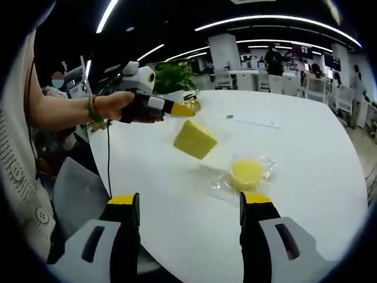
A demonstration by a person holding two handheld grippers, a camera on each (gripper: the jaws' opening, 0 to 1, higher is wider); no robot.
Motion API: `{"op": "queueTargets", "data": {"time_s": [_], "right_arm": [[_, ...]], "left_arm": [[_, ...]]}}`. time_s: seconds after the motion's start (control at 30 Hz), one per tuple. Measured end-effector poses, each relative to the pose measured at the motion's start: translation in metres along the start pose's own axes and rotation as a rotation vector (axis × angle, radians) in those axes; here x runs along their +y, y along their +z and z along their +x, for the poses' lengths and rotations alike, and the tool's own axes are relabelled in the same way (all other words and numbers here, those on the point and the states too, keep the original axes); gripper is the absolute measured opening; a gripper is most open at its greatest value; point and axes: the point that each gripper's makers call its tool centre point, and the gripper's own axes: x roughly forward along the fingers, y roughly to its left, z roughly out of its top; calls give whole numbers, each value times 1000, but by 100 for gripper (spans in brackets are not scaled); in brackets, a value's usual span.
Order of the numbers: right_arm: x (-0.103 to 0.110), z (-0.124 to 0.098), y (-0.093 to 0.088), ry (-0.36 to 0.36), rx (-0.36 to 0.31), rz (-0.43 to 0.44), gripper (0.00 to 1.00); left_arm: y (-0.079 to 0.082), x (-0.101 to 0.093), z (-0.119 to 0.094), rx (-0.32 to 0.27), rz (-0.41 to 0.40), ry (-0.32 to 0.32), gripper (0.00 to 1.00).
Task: Compare the silicone blocks by pressing each to a similar depth, holding the contact briefly, and releasing to observe deformation and rebound differences across the visible hardness samples.
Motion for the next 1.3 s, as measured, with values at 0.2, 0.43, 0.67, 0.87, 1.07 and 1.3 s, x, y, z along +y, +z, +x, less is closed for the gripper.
{"op": "queueTargets", "data": {"time_s": [0.2, 0.43, 0.67, 0.87, 1.07, 1.3], "right_arm": [[7, -8, 15, 1, -52, -31, 63], [17, -17, 26, 6, -98, -69, 64], [27, -29, 28, 30, -129, -78, 64], [35, -32, 27, 54, -136, -76, 66], [40, -32, 36, 83, -145, -103, 67], [35, -26, 50, 118, -140, -139, 68]], "left_arm": [[15, -27, -17, -21, 57, -11, 0], [29, -62, -45, -39, 130, -20, 0], [39, -91, -71, -75, 166, -36, 0], [46, -109, -89, -86, 212, -35, 0], [48, -120, -101, -93, 232, -31, 0], [51, -126, -108, -101, 248, -38, 0]]}}
